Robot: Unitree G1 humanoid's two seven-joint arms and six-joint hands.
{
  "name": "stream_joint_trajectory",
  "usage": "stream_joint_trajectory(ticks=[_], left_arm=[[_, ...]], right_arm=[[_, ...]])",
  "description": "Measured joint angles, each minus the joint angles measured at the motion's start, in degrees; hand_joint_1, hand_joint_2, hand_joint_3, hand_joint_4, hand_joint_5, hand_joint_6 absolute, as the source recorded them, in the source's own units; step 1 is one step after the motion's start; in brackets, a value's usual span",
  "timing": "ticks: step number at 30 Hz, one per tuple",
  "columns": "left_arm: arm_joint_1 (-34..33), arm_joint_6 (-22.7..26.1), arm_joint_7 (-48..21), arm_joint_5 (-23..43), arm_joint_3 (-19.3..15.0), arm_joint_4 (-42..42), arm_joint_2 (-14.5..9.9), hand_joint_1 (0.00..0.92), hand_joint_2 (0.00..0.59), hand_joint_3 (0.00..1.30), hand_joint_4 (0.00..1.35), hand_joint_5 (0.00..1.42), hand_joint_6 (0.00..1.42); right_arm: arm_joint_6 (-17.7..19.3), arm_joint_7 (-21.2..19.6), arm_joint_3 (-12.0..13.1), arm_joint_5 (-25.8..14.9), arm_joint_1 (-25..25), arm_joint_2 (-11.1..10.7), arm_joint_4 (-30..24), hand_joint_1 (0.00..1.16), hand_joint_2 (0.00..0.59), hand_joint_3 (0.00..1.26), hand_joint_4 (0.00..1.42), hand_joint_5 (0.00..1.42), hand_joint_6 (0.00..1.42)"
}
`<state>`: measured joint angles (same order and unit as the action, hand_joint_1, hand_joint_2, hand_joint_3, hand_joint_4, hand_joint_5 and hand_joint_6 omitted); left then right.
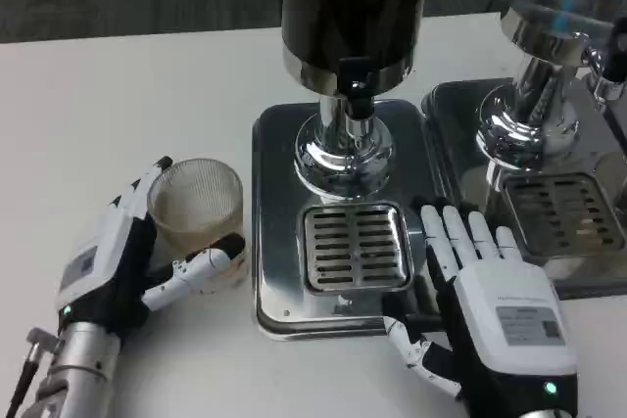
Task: Grasp the cup under the faucet to collect the drink, then remove the cup.
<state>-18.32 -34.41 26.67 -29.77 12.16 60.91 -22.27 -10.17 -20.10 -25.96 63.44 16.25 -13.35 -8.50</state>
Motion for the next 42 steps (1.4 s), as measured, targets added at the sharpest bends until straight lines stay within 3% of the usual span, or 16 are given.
stream_joint_trajectory(ticks=[5, 9, 12, 14, 17, 27, 32, 42], left_arm=[[-0.61, -0.59, 1.56, -0.10, 0.76, 1.59, 0.36, 0.094, 0.000, 0.00, 0.00, 0.01, 0.03], [-1.23, -1.13, 3.25, -0.07, 1.07, 2.42, 0.73, 0.125, 0.000, 0.00, 0.00, 0.12, 0.16], [-1.82, -1.45, 4.29, -0.08, 1.32, 2.86, 0.91, 0.210, 0.026, 0.00, 0.02, 0.24, 0.34], [-1.82, -1.50, 5.80, -0.26, 1.68, 3.06, 1.21, 0.264, 0.036, 0.01, 0.08, 0.32, 0.47], [-1.91, -2.00, 8.29, -0.51, 2.28, 3.11, 1.25, 0.359, 0.052, 0.11, 0.21, 0.47, 0.64], [-1.99, -2.50, 15.76, -3.52, 4.47, 3.17, 1.09, 0.477, 0.077, 0.51, 0.69, 0.88, 1.00], [-0.87, -2.43, 19.96, -4.63, 4.64, 2.91, 1.09, 0.497, 0.073, 0.60, 0.77, 0.98, 1.11], [0.24, -2.41, 25.62, -5.78, 4.64, 1.94, 1.10, 0.508, 0.069, 0.64, 0.81, 1.02, 1.15]], right_arm=[[-0.19, 0.39, 0.01, 0.00, -0.03, -0.02, 0.00, 0.32, 0.434, 0.00, 0.00, 0.00, 0.01], [-0.26, 0.58, 0.03, -0.01, -0.05, -0.04, 0.00, 0.32, 0.433, 0.00, 0.00, 0.00, 0.02], [-0.28, 0.81, 0.06, -0.02, -0.06, -0.07, 0.00, 0.32, 0.433, 0.00, 0.00, 0.00, 0.03], [-0.36, 1.05, 0.10, -0.04, -0.06, -0.07, 0.00, 0.33, 0.431, 0.00, 0.00, 0.00, 0.03], [-0.56, 1.22, 0.21, -0.12, -0.06, -0.06, 0.00, 0.33, 0.419, 0.00, 0.00, 0.00, 0.04], [-0.60, 1.95, 0.37, -1.00, -0.21, -0.21, 0.00, 0.34, 0.416, 0.00, 0.00, 0.00, 0.07], [-0.59, 2.23, 0.38, -1.57, -0.39, -0.32, 0.00, 0.34, 0.416, 0.00, 0.00, 0.00, 0.07], [-0.58, 2.27, 0.39, -2.10, -1.40, -0.46, 0.26, 0.34, 0.416, 0.00, 0.00, 0.00, 0.08]])
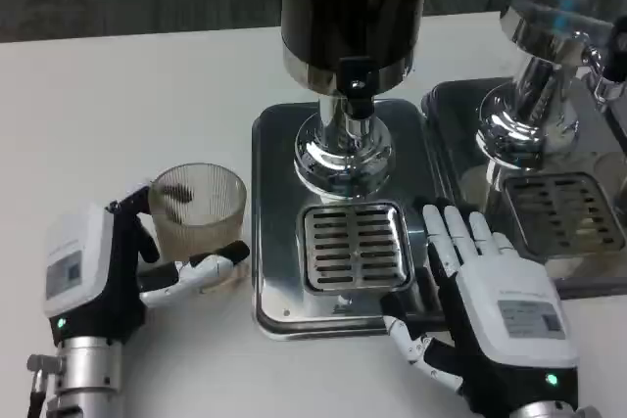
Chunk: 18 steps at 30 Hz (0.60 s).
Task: Grasp the cup under the faucet to collect the drink, then remove the cup.
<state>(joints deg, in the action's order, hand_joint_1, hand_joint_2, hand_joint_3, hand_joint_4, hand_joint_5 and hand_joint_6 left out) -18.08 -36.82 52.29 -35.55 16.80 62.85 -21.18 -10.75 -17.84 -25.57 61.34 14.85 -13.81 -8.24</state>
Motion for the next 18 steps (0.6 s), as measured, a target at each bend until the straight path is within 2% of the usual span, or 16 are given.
stream_joint_trajectory(ticks=[7, 11, 18], left_arm=[[0.03, -0.03, 2.60, -0.91, -0.04, -2.07, -0.03, 0.509, 0.071, 0.64, 0.81, 1.02, 1.16], [0.03, -0.05, 3.03, -1.27, 0.04, -2.54, -0.03, 0.453, 0.062, 0.64, 0.81, 1.01, 1.17], [0.07, -1.61, 4.51, -3.45, 0.73, -6.08, -0.11, 0.446, 0.061, 0.64, 0.81, 1.01, 1.17]], right_arm=[[0.00, 0.00, 0.00, -0.12, -0.04, -0.03, 0.62, 0.34, 0.416, 0.00, 0.00, 0.00, 0.09], [0.00, 0.00, 0.00, -0.13, -0.04, -0.05, 0.74, 0.34, 0.416, 0.00, 0.00, 0.00, 0.09], [-0.07, -0.01, -0.05, 0.20, -0.04, -0.06, 0.74, 0.35, 0.416, 0.00, 0.00, 0.00, 0.08]])
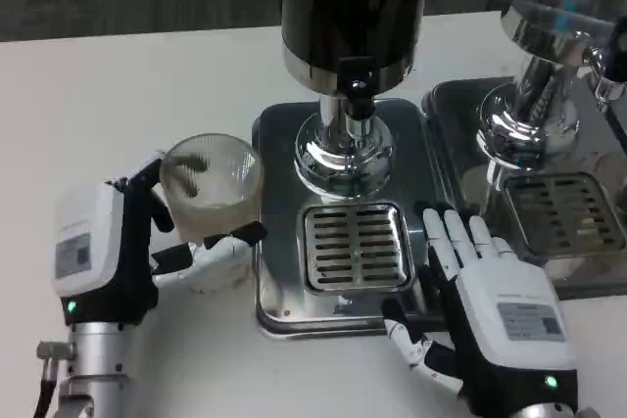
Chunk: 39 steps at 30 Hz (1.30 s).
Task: Grasp the cup under the faucet to collect the drink, then remove the cup.
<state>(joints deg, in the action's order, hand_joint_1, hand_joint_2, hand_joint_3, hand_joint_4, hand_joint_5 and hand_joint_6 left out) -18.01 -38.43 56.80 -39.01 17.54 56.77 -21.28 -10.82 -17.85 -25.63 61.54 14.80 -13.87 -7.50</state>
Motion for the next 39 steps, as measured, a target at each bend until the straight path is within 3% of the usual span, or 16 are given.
stream_joint_trajectory(ticks=[14, 26, 39], left_arm=[[-3.17, -0.97, -1.20, -3.09, 3.99, 0.68, 0.51, 0.444, 0.060, 0.65, 0.81, 1.01, 1.17], [-12.34, 1.21, -8.09, -4.32, 8.69, 9.87, 7.07, 0.475, 0.070, 0.68, 0.84, 1.03, 1.17], [-16.04, 4.24, -9.43, -4.26, 11.63, 12.39, 10.03, 0.523, 0.062, 0.69, 0.84, 1.00, 1.15]], right_arm=[[-1.91, -0.70, -0.46, 1.21, 1.59, 1.88, -0.60, 0.40, 0.423, 0.00, 0.00, 0.00, 0.09], [-3.04, -0.92, -0.35, 1.81, 2.84, 2.35, -1.97, 0.43, 0.413, 0.00, 0.00, 0.00, 0.10], [-3.77, -1.21, 0.20, 1.89, 3.43, 2.86, -2.81, 0.43, 0.412, 0.00, 0.00, 0.00, 0.11]])
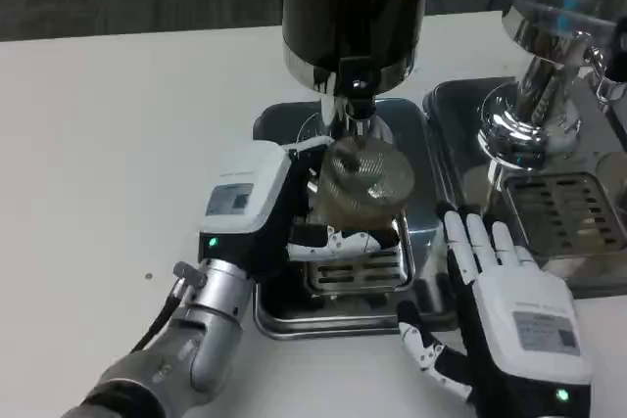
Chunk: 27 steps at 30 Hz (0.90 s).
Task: Grasp the cup under the faucet to collect the drink, then remove the cup.
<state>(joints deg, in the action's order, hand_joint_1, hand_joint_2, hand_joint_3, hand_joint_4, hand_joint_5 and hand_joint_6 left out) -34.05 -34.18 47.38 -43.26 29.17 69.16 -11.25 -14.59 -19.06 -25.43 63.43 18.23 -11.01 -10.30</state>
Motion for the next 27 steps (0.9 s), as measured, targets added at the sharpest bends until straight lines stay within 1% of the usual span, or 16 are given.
stream_joint_trajectory(ticks=[3, 4, 7, 9, 12, 14, 17, 19, 22, 23, 25, 27], left_arm=[[-0.01, 0.34, -0.43, 0.36, 0.23, 0.09, 0.10, 0.532, 0.058, 0.67, 0.82, 0.97, 1.13], [-0.01, 0.47, -0.79, 0.49, 0.26, 0.16, 0.12, 0.530, 0.060, 0.65, 0.80, 0.96, 1.11], [-0.01, 0.80, -0.87, 0.70, 0.53, 0.21, 0.11, 0.477, 0.063, 0.51, 0.65, 0.87, 0.97], [0.01, 0.90, -0.71, 0.70, 0.79, 0.20, 0.06, 0.449, 0.071, 0.44, 0.58, 0.81, 0.94], [0.51, 1.32, -0.98, 0.87, 0.90, 0.22, -0.07, 0.438, 0.070, 0.32, 0.45, 0.74, 0.87], [0.73, 1.77, -2.66, 1.51, 0.88, 0.53, -0.24, 0.417, 0.063, 0.28, 0.41, 0.72, 0.85], [0.53, 1.77, -3.79, 1.98, 0.90, 0.49, -0.48, 0.410, 0.061, 0.27, 0.40, 0.72, 0.84], [0.51, 1.77, -4.36, 2.11, 0.94, 0.32, -0.70, 0.396, 0.059, 0.24, 0.33, 0.65, 0.74], [0.51, 1.88, -4.57, 2.15, 1.11, 0.09, -0.85, 0.284, 0.041, 0.18, 0.21, 0.56, 0.62], [0.52, 1.89, -4.58, 2.13, 1.18, 0.00, -0.91, 0.244, 0.050, 0.17, 0.17, 0.52, 0.55], [0.53, 1.68, -4.57, 2.12, 1.20, -0.24, -1.02, 0.141, 0.058, 0.14, 0.13, 0.44, 0.42], [0.64, 0.90, -4.62, 2.30, 1.07, -0.49, -1.37, 0.040, 0.052, 0.12, 0.09, 0.38, 0.35]], right_arm=[[0.00, 0.00, 0.29, -0.02, 0.01, 0.01, 0.00, 0.44, 0.409, 0.00, 0.00, 0.00, 0.11], [0.00, 0.00, 0.48, -0.04, 0.00, 0.01, 0.00, 0.44, 0.408, 0.00, 0.00, 0.00, 0.11], [0.00, 0.00, 0.85, -0.13, 0.00, 0.01, 0.00, 0.44, 0.407, 0.00, 0.00, 0.00, 0.11], [0.03, 0.00, 1.14, -0.36, -0.01, -0.10, 0.00, 0.45, 0.406, 0.00, 0.00, 0.00, 0.11], [0.09, 0.01, 1.58, -0.93, -0.05, -0.35, 0.01, 0.45, 0.405, 0.00, 0.00, 0.00, 0.11], [0.11, 0.06, 1.65, -1.27, -0.16, -0.45, 0.06, 0.45, 0.405, 0.00, 0.00, 0.00, 0.11], [0.11, 0.40, 1.70, -1.70, -0.49, -0.55, 0.19, 0.45, 0.402, 0.00, 0.00, 0.00, 0.11], [0.11, 0.45, 1.71, -1.93, -0.59, -0.59, 0.25, 0.45, 0.401, 0.00, 0.00, 0.00, 0.11], [0.11, 0.45, 1.72, -1.97, -0.59, -0.65, 0.26, 0.45, 0.399, 0.00, 0.00, 0.00, 0.11], [0.11, 0.45, 1.72, -1.97, -0.59, -0.66, 0.27, 0.45, 0.398, 0.00, 0.00, 0.00, 0.11], [0.11, 0.45, 1.72, -1.99, -0.59, -0.66, 0.27, 0.45, 0.395, 0.00, 0.00, 0.00, 0.11], [0.12, 0.45, 1.73, -2.06, -0.59, -0.69, 0.27, 0.45, 0.394, 0.00, 0.00, 0.00, 0.11]])
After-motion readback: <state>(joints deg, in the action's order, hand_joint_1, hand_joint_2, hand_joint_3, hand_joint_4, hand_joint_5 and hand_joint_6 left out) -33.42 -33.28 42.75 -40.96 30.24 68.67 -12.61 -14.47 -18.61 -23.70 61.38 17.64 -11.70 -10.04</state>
